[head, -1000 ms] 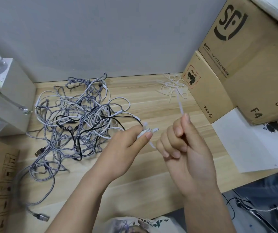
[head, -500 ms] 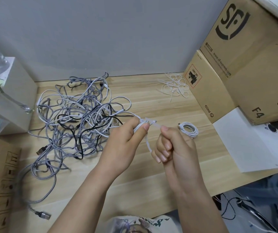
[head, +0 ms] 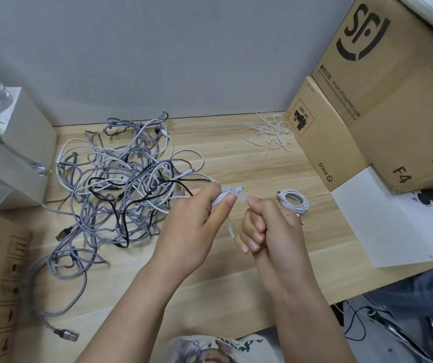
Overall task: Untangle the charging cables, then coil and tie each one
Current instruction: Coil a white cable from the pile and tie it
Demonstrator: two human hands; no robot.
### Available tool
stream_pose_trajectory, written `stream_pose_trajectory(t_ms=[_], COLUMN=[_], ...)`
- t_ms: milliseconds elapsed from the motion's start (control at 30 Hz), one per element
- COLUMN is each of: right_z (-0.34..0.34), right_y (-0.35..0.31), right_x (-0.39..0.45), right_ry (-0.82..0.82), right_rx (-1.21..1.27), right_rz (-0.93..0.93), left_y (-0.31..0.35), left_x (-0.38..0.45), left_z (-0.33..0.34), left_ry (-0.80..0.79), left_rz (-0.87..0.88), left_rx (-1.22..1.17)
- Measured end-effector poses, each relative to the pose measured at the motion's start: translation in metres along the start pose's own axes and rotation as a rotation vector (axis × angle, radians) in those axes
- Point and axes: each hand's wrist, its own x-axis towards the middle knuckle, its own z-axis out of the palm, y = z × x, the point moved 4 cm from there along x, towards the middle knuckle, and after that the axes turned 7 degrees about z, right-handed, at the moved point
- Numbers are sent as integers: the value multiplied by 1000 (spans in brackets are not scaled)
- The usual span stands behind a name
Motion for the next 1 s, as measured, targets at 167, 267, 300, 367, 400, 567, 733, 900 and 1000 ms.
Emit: stream_pose_trajectory(t_ms=[167, 267, 300, 367, 400, 567, 733, 900, 1000], right_z=[0, 0, 0, 0, 0, -5, -13, -12, -14], right_y=[1, 2, 2, 2, 3, 9, 0, 1, 2], right_x=[2, 3, 3, 4, 5, 11, 13, 19, 21], right_ry=[-3, -4, -6, -11, -17, -51, 19, -64, -95], right_rx=[14, 13, 18, 35, 41, -78, -418, -578, -456], right_rz=[14, 26, 33, 46, 54, 75, -178, -162, -123], left_y=[-1, -2, -1, 1, 2, 2, -5, -5, -4], left_x=[0, 0, 0, 0, 0, 1, 3, 3, 2], left_z=[1, 1, 0, -1, -1, -3, -8, -8, -6], left_ry=[-26, -38, -42, -49, -58, -189, -313, -393, -434], left_rz=[19, 36, 47, 74, 88, 187, 212, 191, 206], left_rx=[38, 79, 94, 132, 150, 205, 187, 80, 121])
